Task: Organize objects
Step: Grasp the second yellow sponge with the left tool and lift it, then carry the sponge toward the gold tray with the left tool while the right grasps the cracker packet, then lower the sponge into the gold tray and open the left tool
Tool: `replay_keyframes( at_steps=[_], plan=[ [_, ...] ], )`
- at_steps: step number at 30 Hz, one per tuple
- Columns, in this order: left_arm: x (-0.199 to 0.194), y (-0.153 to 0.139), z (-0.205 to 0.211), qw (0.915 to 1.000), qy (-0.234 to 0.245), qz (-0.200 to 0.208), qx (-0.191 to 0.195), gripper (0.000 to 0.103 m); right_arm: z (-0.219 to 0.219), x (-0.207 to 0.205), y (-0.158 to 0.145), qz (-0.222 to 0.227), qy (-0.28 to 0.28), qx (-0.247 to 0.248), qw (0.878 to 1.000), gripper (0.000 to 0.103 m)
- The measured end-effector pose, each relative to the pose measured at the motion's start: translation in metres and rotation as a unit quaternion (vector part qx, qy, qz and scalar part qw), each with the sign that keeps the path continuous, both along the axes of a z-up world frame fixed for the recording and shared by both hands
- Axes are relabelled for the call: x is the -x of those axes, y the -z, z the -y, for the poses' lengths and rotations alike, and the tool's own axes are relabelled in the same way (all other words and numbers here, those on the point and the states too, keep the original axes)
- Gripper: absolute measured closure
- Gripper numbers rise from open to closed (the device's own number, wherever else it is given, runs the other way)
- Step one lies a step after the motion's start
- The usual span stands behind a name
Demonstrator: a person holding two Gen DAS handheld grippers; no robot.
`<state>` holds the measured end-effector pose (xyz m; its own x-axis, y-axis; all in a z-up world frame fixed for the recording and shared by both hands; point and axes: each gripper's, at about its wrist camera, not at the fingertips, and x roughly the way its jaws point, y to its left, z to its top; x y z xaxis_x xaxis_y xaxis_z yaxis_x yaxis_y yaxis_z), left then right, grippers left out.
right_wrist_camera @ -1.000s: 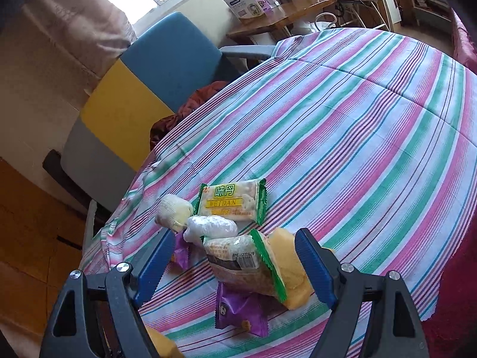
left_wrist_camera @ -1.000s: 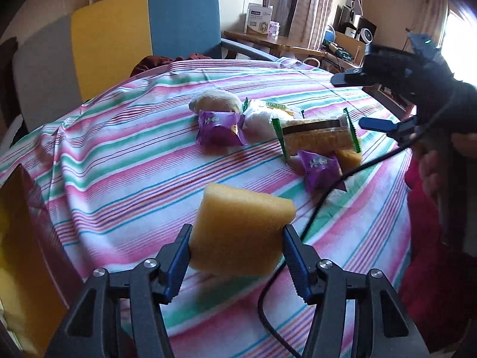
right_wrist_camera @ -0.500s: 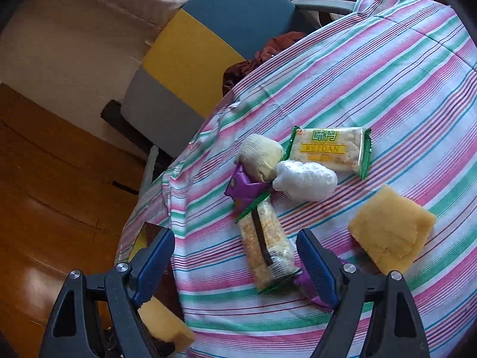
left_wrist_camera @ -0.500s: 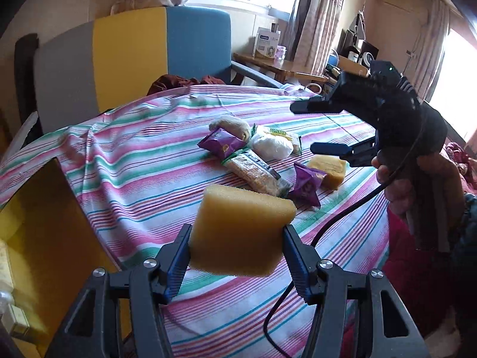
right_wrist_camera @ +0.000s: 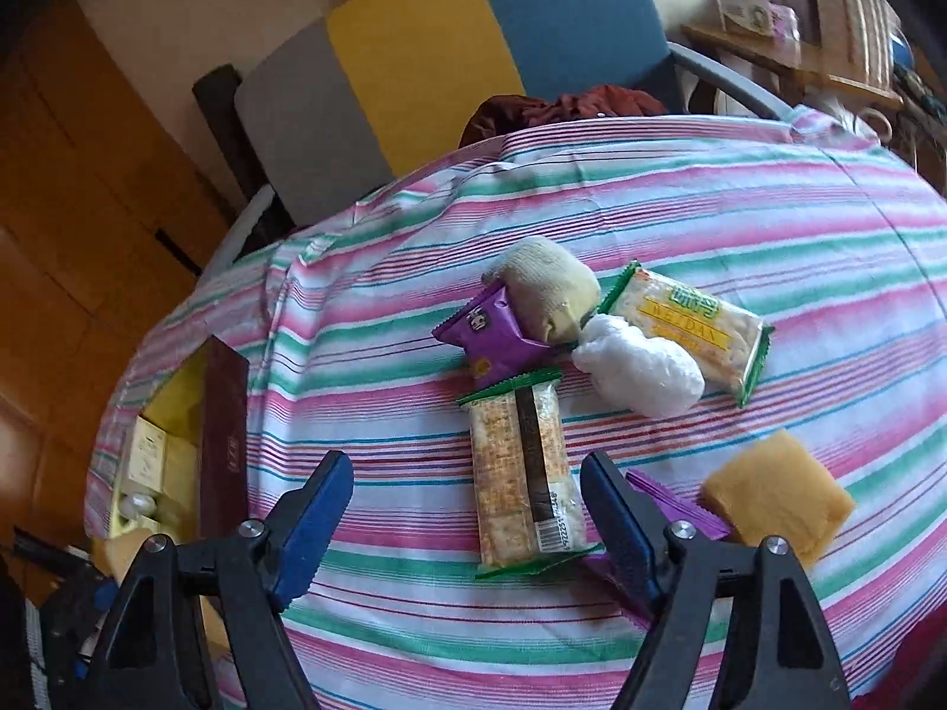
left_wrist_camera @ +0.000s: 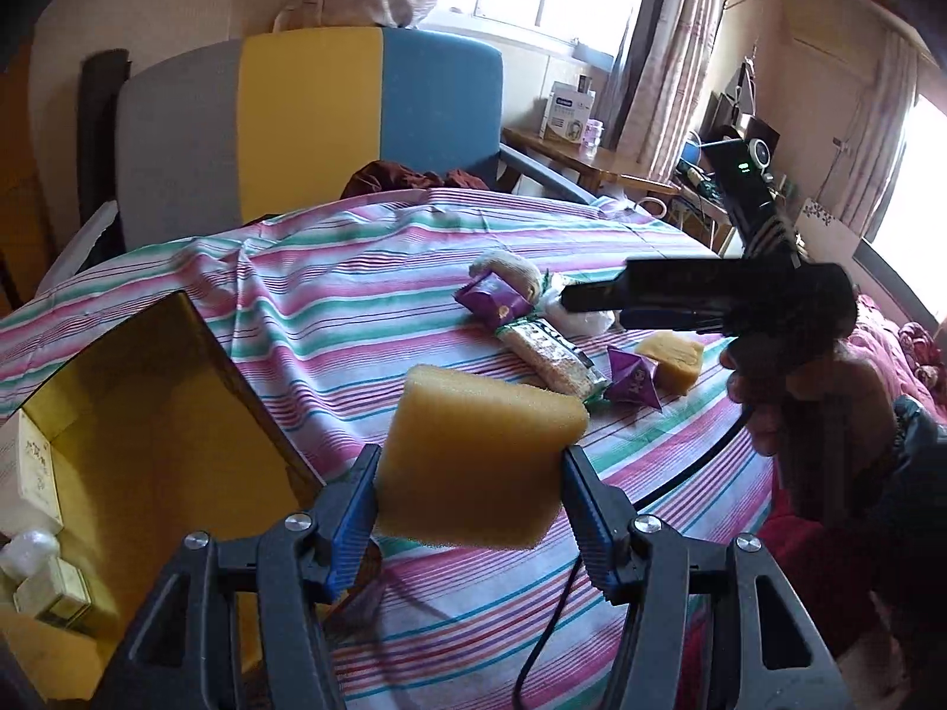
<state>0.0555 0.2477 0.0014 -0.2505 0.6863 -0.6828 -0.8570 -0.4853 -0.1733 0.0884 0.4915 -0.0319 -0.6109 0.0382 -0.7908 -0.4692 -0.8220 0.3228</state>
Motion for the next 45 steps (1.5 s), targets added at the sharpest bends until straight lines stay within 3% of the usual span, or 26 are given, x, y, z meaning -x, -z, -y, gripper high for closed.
replay_keyframes(
  at_steps=[4, 8, 10, 18, 27, 33, 40, 43, 45],
  plan=[
    [0.005, -0.002, 0.011, 0.9999, -0.015, 0.002, -0.005, 0.043, 0.004, 0.028, 0.027, 0.066, -0.013, -0.036, 0.997, 0.034],
    [0.015, -0.006, 0.028, 0.9991, -0.040, 0.003, -0.013, 0.043, -0.001, 0.037, 0.062, 0.146, -0.008, -0.066, 0.987, 0.059],
    [0.023, -0.005, 0.036, 0.9983, -0.056, 0.008, -0.014, 0.043, -0.001, 0.036, 0.063, 0.146, -0.009, -0.074, 0.987, 0.062],
    [0.066, 0.007, 0.073, 0.9896, -0.140, 0.031, 0.005, 0.043, -0.008, 0.025, 0.066, 0.136, -0.008, -0.060, 0.989, 0.060],
    [0.155, 0.019, 0.131, 0.9599, -0.252, 0.122, 0.012, 0.043, -0.002, 0.026, 0.063, 0.144, -0.018, -0.074, 0.987, 0.060],
    [0.191, 0.020, 0.137, 0.9524, -0.280, 0.120, 0.020, 0.043, 0.005, 0.032, 0.063, 0.151, -0.027, -0.093, 0.984, 0.060],
    [0.234, 0.036, 0.130, 0.9353, -0.317, 0.153, 0.030, 0.041, 0.006, 0.032, 0.062, 0.153, -0.030, -0.099, 0.983, 0.061],
    [0.252, 0.044, 0.128, 0.9271, -0.340, 0.148, 0.051, 0.040, 0.007, 0.033, 0.062, 0.154, -0.030, -0.099, 0.983, 0.061],
    [0.259, 0.047, 0.124, 0.9266, -0.348, 0.123, 0.072, 0.034, 0.008, 0.033, 0.062, 0.154, -0.031, -0.100, 0.983, 0.061]
  ],
)
